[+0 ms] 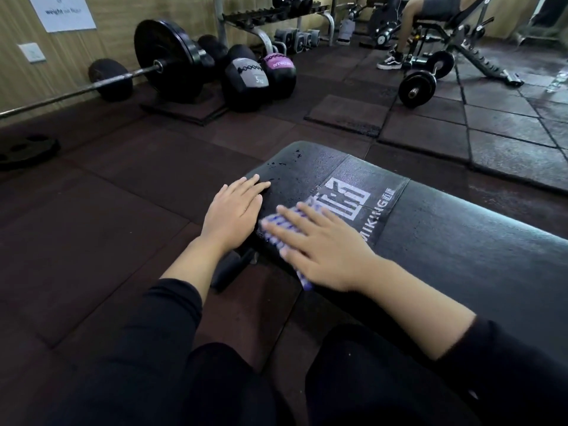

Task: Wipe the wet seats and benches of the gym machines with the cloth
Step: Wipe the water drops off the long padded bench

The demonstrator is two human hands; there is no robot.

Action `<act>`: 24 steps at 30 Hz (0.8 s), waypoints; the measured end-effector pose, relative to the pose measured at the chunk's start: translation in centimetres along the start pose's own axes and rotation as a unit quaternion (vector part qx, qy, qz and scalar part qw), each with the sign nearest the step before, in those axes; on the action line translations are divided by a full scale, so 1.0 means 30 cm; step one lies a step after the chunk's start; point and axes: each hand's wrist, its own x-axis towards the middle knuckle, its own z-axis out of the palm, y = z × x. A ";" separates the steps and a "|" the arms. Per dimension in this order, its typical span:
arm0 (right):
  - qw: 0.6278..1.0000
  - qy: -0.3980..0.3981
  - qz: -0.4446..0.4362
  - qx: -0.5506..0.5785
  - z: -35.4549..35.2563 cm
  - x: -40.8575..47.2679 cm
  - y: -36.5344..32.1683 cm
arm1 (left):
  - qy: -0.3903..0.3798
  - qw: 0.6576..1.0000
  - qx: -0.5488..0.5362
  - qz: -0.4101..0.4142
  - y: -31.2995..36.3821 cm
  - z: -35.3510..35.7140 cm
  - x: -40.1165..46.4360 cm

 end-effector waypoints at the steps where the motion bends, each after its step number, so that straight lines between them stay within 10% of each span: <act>1: 0.999 0.004 -0.035 -0.006 0.000 -0.039 -0.002 | 0.001 1.000 0.002 0.002 -0.001 0.001 0.000; 13: 0.999 -0.025 0.015 0.035 -0.010 0.067 0.122 | 0.002 1.000 0.005 -0.001 -0.002 0.007 0.005; 19: 0.985 0.013 -0.166 -0.044 0.009 -0.101 0.046 | -0.005 1.000 -0.008 0.003 -0.012 0.007 0.007; 24: 0.992 -0.020 -0.126 0.005 -0.015 -0.111 0.240 | 0.001 1.000 -0.004 0.003 -0.007 0.006 0.005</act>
